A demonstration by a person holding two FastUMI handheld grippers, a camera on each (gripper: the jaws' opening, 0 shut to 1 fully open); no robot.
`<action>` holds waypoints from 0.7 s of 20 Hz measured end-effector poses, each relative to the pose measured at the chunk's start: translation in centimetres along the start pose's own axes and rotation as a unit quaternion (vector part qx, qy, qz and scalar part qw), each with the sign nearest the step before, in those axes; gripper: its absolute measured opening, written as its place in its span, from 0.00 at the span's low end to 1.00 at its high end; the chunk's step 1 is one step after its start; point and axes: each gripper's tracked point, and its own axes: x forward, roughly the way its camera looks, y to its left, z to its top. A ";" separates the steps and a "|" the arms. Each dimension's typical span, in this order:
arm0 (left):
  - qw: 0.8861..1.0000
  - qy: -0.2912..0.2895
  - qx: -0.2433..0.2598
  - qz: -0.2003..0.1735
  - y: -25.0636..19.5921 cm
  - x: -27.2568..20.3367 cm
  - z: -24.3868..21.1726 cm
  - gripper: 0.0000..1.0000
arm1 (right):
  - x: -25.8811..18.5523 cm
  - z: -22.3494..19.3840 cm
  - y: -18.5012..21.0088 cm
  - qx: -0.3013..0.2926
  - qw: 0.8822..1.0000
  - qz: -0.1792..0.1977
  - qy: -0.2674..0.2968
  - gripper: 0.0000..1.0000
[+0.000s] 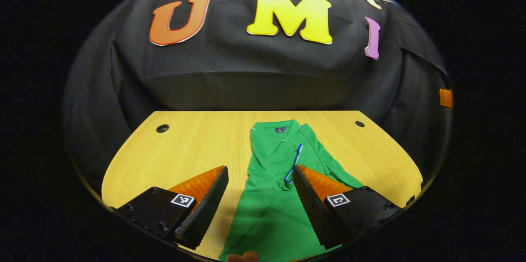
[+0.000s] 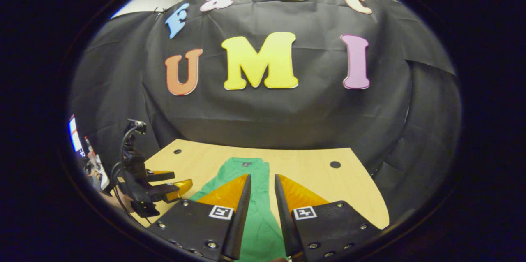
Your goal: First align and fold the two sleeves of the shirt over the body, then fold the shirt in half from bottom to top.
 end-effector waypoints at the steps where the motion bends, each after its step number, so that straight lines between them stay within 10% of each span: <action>1: 1.000 -0.005 -0.003 0.007 0.4 -0.7 0.0 1.00 | 0.2 -0.4 0.7 -0.004 1.000 0.008 0.004 0.39; 14: 1.000 0.011 -0.015 0.018 0.7 -9.4 -3.5 1.00 | -0.8 -5.7 3.7 -0.023 0.997 0.054 0.052 0.39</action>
